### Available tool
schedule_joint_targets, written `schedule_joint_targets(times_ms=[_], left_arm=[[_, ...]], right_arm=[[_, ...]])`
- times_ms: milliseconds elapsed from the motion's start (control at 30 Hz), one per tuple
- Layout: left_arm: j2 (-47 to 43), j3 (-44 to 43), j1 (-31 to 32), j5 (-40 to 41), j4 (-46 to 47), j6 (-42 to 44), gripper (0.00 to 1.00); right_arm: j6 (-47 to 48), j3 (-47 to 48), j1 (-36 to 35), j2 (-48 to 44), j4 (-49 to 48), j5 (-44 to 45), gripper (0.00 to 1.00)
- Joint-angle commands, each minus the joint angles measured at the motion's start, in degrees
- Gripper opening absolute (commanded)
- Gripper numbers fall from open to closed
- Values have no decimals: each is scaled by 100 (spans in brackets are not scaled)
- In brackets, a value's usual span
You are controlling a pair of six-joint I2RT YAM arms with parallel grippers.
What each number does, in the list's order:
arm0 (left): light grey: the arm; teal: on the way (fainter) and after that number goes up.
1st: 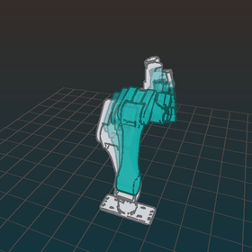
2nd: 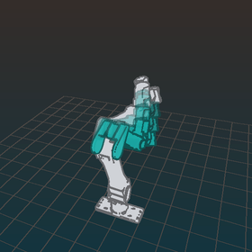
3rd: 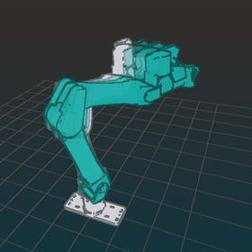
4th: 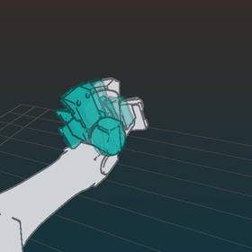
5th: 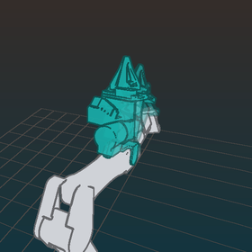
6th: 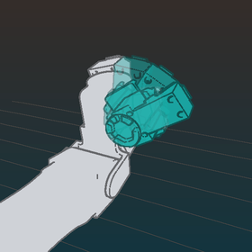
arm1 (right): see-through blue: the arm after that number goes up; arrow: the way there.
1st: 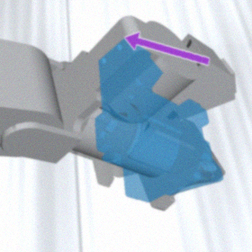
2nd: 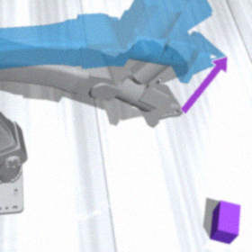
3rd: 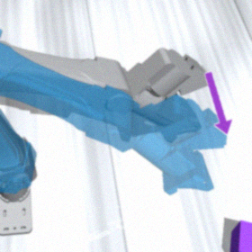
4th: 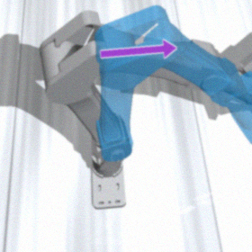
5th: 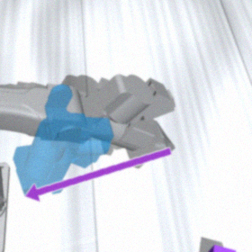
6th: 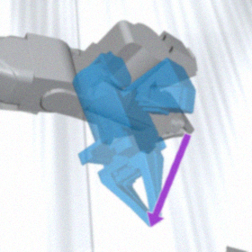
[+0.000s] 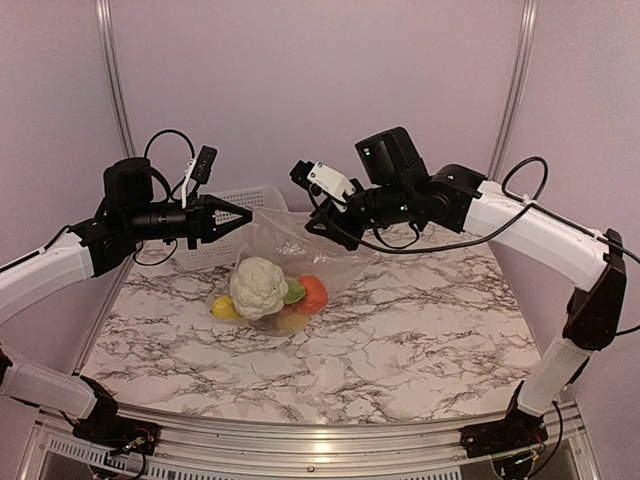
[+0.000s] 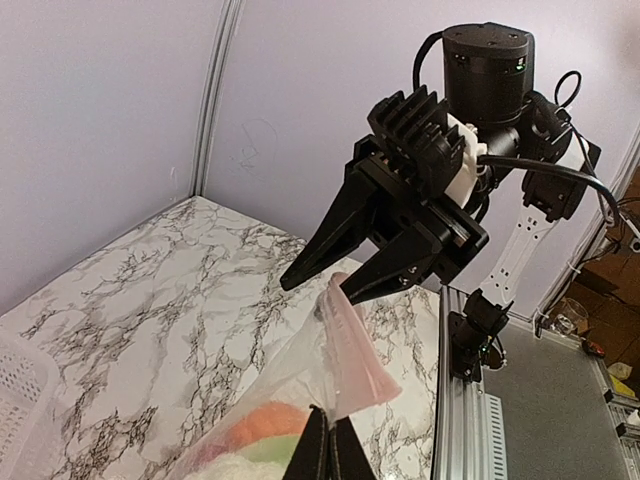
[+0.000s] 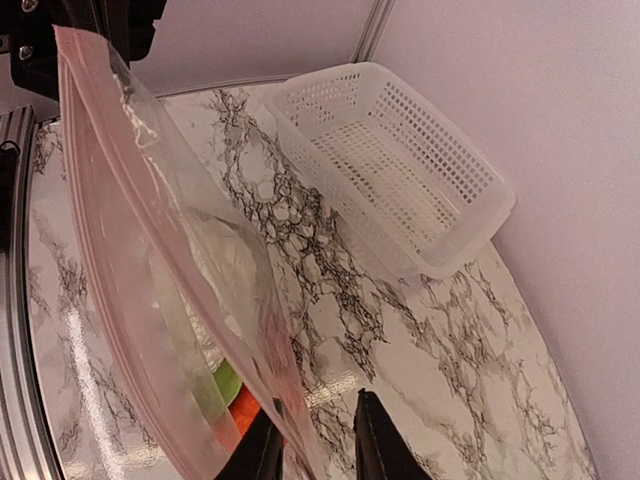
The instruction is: Open the zip-top bag and remove the fake food
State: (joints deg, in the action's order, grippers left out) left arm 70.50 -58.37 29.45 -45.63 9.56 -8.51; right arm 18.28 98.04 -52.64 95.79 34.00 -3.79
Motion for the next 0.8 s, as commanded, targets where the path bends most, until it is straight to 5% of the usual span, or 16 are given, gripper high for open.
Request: schedule_joint_targets(times_ms=[0, 167, 267, 467, 667, 767], left_arm=[[21, -212, 17, -144, 107, 49, 0], [93, -302, 17, -68, 112, 28, 0], [135, -377, 17, 237, 21, -61, 0], [327, -771, 22, 1188, -373, -394, 36], [531, -1140, -72, 1927, -820, -913, 57], [589, -1170, -165, 2094, -911, -1214, 80]], right_arm=[[-143, -113, 167, -222, 93, -783, 24], [-271, 11, 189, -155, 174, -1072, 0], [-582, 233, 242, -72, 224, -1244, 0], [-1420, 893, 589, 112, 558, -1098, 0], [-2273, 987, 1176, -198, 555, -887, 0], [-2575, 967, 1481, -409, 589, -771, 0]])
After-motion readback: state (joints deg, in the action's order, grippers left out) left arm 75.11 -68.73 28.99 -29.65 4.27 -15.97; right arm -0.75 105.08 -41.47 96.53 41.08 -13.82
